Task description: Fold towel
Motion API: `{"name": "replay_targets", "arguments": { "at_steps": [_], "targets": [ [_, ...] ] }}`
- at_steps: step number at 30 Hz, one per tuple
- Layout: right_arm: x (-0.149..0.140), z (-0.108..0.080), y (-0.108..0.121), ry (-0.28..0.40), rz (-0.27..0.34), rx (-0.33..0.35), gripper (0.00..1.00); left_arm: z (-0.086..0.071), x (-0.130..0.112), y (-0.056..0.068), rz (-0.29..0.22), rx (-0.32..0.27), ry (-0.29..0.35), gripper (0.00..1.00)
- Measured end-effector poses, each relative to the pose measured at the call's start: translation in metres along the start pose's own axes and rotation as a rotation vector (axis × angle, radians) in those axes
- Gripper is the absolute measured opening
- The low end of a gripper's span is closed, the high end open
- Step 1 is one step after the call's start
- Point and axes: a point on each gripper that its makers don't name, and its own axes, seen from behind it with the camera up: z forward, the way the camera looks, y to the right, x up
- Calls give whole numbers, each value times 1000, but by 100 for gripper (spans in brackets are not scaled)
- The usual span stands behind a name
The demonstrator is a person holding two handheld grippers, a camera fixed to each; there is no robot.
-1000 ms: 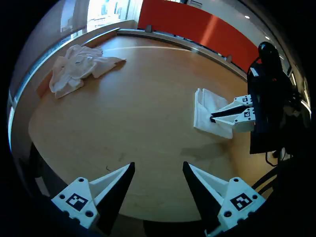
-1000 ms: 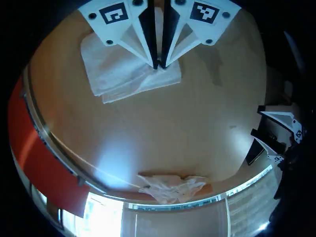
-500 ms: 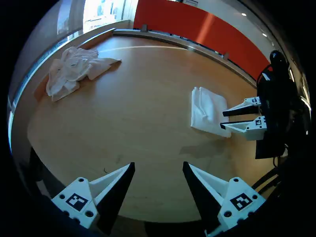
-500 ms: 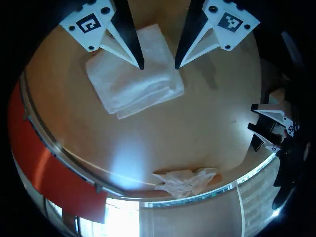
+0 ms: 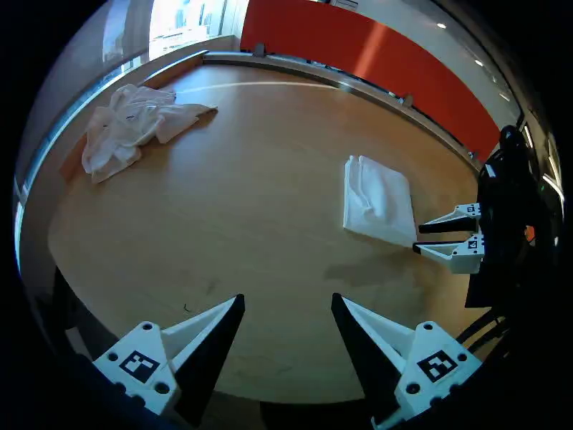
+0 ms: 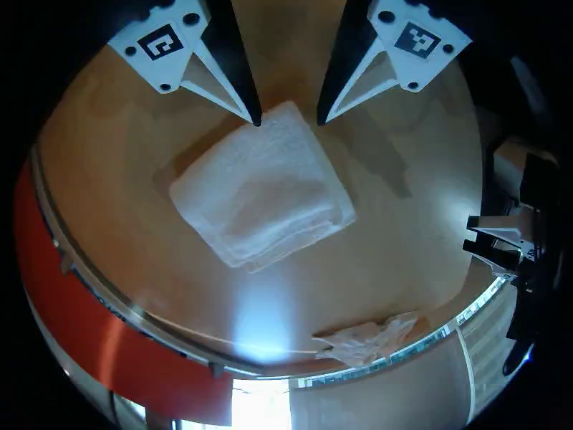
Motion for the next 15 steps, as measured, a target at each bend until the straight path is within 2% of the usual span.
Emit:
{"name": "replay_targets", "arguments": {
  "at_steps": [9, 13, 15],
  "targets": [
    [-16, 10, 1, -32, 32, -24, 58, -2, -1, 1, 0, 1, 2, 90],
    [-17, 10, 3, -25, 55, -36, 51, -2, -3, 2, -3, 1, 2, 89],
    [-17, 11, 4, -22, 69, -41, 42, -2, -3, 3, -4, 0, 1, 90]
  ]
}}
